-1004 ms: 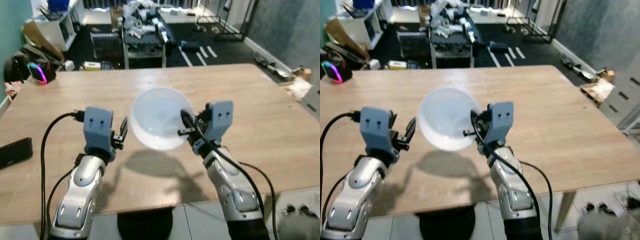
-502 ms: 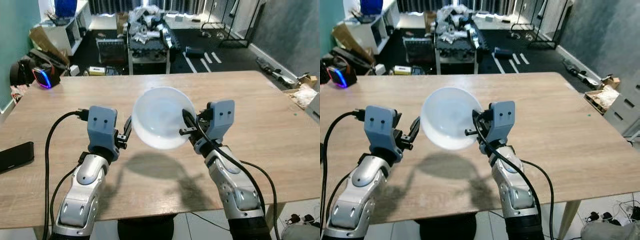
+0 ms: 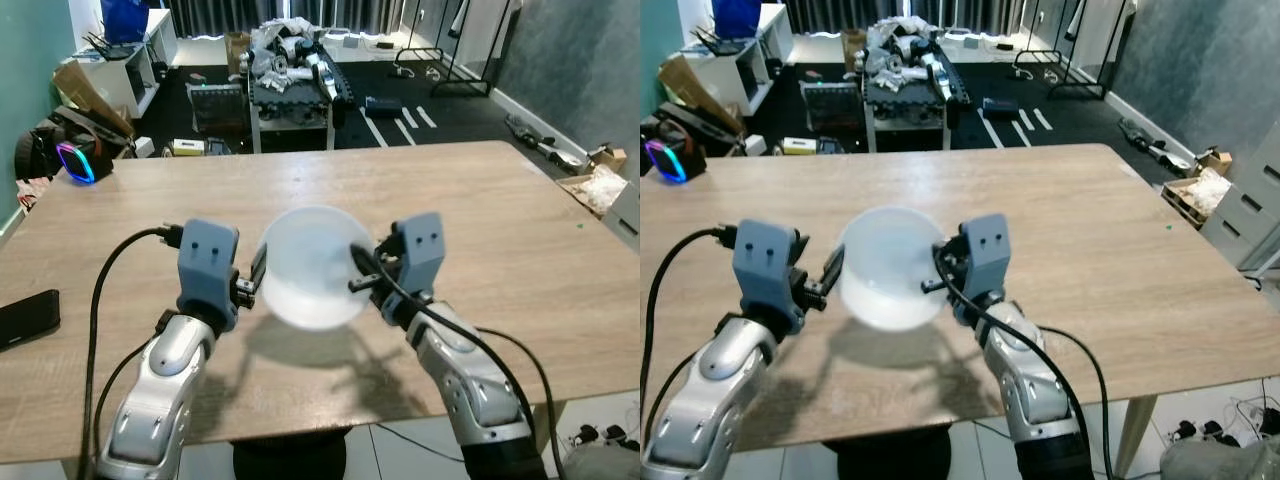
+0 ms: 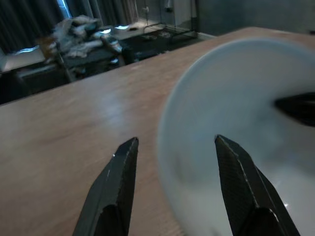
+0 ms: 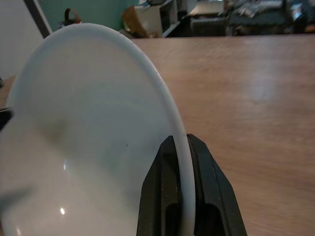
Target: Setting the table
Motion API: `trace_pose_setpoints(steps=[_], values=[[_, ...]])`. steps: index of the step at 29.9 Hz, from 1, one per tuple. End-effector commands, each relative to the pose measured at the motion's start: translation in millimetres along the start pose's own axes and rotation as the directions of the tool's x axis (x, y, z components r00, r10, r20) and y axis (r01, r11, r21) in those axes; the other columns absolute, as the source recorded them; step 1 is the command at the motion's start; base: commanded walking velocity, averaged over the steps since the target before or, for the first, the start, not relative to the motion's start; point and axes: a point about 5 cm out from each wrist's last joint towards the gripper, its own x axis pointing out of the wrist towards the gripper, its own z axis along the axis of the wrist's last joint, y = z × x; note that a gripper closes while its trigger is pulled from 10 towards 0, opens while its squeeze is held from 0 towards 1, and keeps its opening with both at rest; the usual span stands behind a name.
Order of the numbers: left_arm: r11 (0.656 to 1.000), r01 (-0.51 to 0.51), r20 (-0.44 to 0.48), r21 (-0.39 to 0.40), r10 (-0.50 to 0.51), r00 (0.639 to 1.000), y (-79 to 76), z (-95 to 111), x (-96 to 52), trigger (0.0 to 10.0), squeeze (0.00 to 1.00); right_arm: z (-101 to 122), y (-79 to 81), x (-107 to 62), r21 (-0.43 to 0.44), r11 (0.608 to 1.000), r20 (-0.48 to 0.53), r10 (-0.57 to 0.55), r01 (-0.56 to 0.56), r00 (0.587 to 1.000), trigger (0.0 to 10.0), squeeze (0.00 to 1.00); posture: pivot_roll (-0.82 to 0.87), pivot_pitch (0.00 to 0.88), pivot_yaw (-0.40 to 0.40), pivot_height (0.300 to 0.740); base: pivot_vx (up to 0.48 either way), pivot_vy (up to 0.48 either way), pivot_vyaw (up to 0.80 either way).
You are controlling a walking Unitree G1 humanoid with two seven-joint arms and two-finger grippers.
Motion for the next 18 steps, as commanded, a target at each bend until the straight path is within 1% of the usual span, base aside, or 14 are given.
trace_pose_setpoints(steps=[1,2,4,6,7,9,11,15,16,18], values=[[0.997,0.081,0.003,0.021,-0.081,0.997,-3.8,5,-7.3,10.0,0.00,-9,4.0,4.8,0.009,1.000,-0.038,0.013,-0.013,0.999,10.0,0.00,0.01,0.000,0.056,0.740,0.000,0.000,0.00],[0.995,0.096,0.002,0.038,-0.096,0.995,-3.2,6,-10.2,10.0,0.00,-10,4.8,7.2,0.004,1.000,-0.044,0.010,-0.010,0.999,10.0,0.00,0.03,0.000,0.053,0.740,0.000,0.000,0.00],[0.992,0.104,-0.012,0.078,-0.103,0.995,1.3,8,-22.5,10.0,0.00,-18,0.1,23.8,0.044,0.995,-0.102,-0.080,0.085,0.992,10.0,0.00,0.05,0.000,0.049,0.740,0.000,0.000,0.00],[0.991,0.096,-0.021,0.091,-0.094,0.995,2.6,8,-29.9,10.0,0.00,-23,-0.7,35.7,0.092,0.987,-0.158,-0.117,0.133,0.980,10.0,0.00,0.07,0.000,0.042,0.740,0.000,0.000,0.00],[0.991,0.096,-0.021,0.091,-0.094,0.995,2.6,8,-29.9,10.0,0.00,-23,-0.7,35.7,0.092,0.987,-0.158,-0.117,0.133,0.980,10.0,0.00,0.07,0.000,0.042,0.740,0.000,0.000,0.00],[0.992,0.085,-0.028,0.093,-0.082,0.996,1.0,7,-33.6,10.0,0.00,-26,1.9,41.4,0.068,0.992,-0.198,-0.094,0.109,0.976,10.0,0.00,0.08,0.000,0.036,0.740,0.000,0.000,0.00],[0.992,0.089,-0.034,0.094,-0.086,0.996,-2.2,6,-36.7,10.0,0.00,-29,0.2,42.3,0.017,0.996,-0.223,-0.087,0.093,0.971,10.0,0.00,0.09,0.000,0.027,0.740,0.000,0.000,0.00],[0.993,0.085,-0.036,0.084,-0.083,0.996,-5.9,6,-38.1,10.0,0.00,-28,-4.7,43.1,0.014,0.994,-0.216,-0.103,0.108,0.971,10.0,0.00,0.09,0.000,0.021,0.740,0.000,0.000,0.00],[0.993,0.088,-0.036,0.081,-0.085,0.996,-7.3,6,-37.5,10.0,0.00,-24,-7.1,44.4,0.014,0.993,-0.197,-0.115,0.120,0.974,10.0,0.15,0.09,0.000,0.019,0.740,0.000,0.000,0.00],[0.993,0.089,-0.036,0.079,-0.087,0.996,-7.7,6,-37.6,10.0,0.00,-22,-8.4,46.0,0.015,0.991,-0.188,-0.125,0.130,0.974,10.0,0.15,0.09,0.000,0.019,0.740,0.000,0.000,0.00]])
